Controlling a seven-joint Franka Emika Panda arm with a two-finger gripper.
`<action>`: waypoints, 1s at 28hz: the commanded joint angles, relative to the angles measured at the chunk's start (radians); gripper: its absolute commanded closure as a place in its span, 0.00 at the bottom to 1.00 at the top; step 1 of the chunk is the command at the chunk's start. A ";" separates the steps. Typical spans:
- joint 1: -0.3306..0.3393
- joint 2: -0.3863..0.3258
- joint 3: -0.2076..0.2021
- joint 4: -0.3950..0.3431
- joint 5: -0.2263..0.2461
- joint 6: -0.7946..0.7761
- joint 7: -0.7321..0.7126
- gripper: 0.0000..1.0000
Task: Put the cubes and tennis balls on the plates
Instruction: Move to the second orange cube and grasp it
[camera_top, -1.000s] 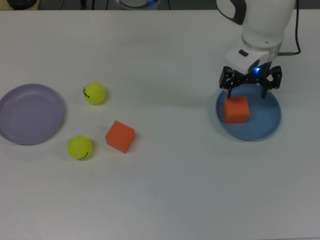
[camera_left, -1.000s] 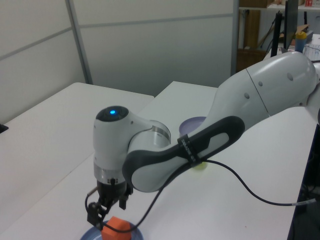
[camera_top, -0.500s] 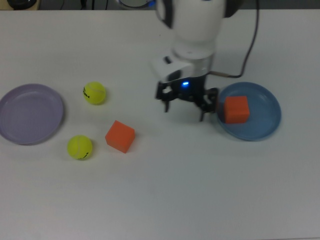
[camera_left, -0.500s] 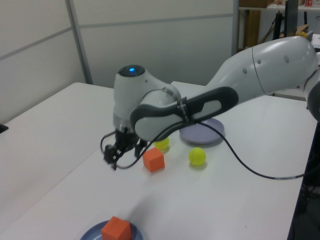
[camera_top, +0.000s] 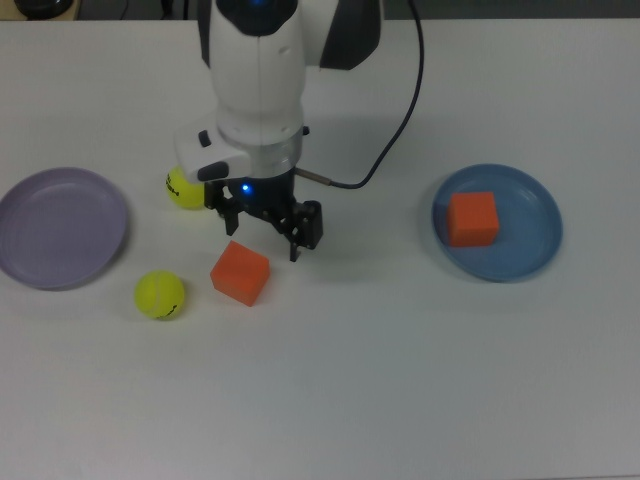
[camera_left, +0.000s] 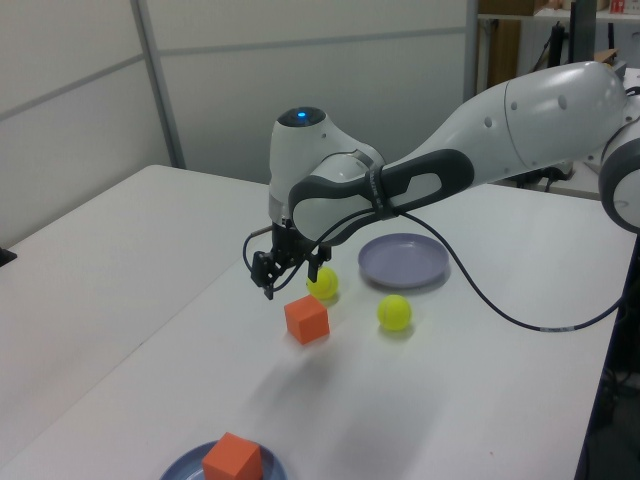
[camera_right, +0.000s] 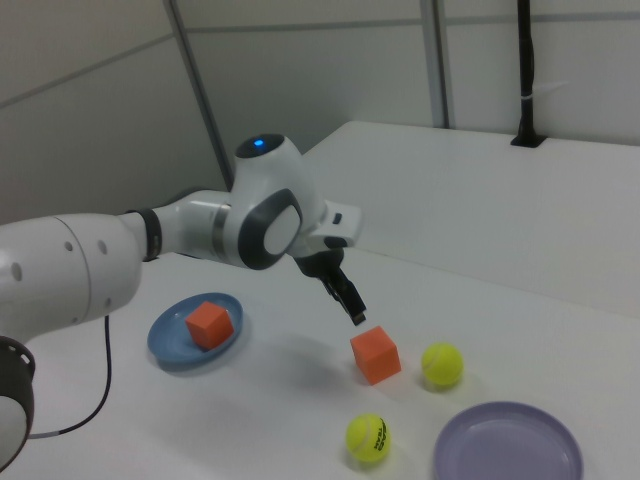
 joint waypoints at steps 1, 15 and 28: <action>-0.021 0.034 0.001 -0.003 0.021 -0.009 -0.045 0.00; -0.042 0.116 0.001 -0.003 0.020 0.020 -0.069 0.00; -0.038 0.108 0.008 0.000 0.046 0.043 -0.060 1.00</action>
